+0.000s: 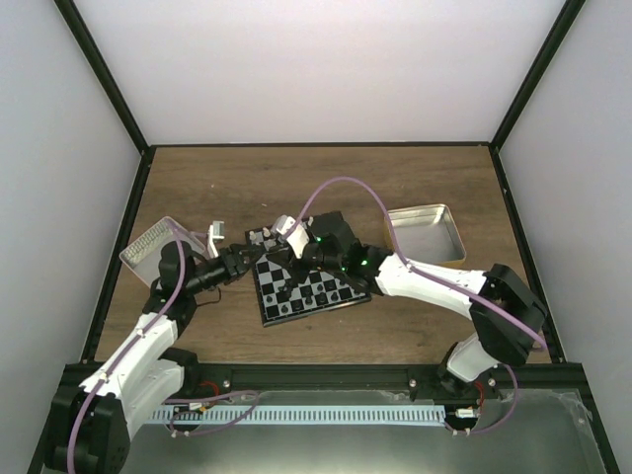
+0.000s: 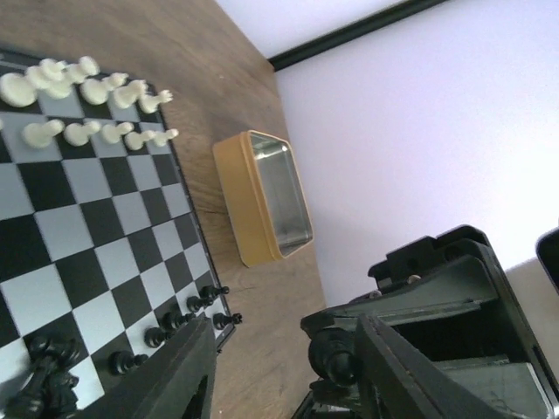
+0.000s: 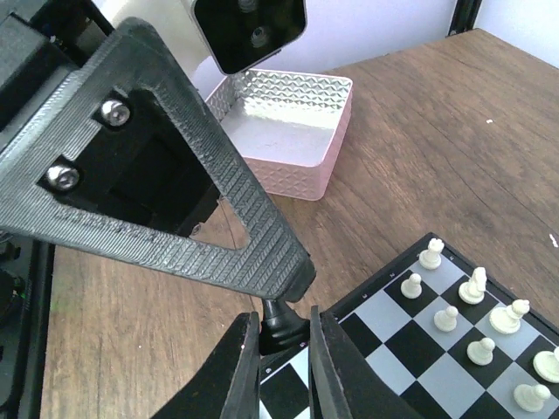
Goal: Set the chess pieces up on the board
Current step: Place the chess piece on the chessboard.
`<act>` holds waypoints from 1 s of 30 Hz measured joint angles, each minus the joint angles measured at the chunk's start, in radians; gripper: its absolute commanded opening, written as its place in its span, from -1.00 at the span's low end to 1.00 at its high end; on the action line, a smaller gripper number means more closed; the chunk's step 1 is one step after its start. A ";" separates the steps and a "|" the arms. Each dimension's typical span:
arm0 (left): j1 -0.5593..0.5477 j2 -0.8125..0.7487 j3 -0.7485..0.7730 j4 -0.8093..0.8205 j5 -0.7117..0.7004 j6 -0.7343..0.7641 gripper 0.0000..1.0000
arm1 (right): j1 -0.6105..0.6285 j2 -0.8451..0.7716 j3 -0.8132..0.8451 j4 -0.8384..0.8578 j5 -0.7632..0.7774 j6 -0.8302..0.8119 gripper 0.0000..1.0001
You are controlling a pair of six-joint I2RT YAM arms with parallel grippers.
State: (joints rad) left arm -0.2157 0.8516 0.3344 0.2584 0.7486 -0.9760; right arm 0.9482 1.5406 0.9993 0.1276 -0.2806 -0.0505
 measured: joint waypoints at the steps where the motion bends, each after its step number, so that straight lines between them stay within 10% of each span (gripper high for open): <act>1: 0.000 0.000 0.000 0.006 0.012 -0.008 -0.28 | 0.000 -0.005 0.000 0.003 -0.006 0.003 -0.81; 14: 0.000 0.015 0.000 0.065 0.111 -0.009 -0.91 | 0.001 -0.014 -0.018 0.007 -0.032 0.022 -0.78; 20: 0.001 0.013 0.000 0.051 0.109 0.010 -0.92 | 0.002 -0.014 -0.018 0.006 -0.029 0.029 -0.17; 30: 0.001 0.002 0.158 -0.360 -0.132 0.257 -0.92 | 0.004 -0.019 -0.074 -0.015 0.156 0.083 0.03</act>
State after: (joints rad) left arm -0.2146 0.8532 0.4923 -0.1013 0.6167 -0.7185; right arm 0.9524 1.5211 0.9253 0.1127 -0.1246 0.0322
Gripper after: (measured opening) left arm 0.072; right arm 0.492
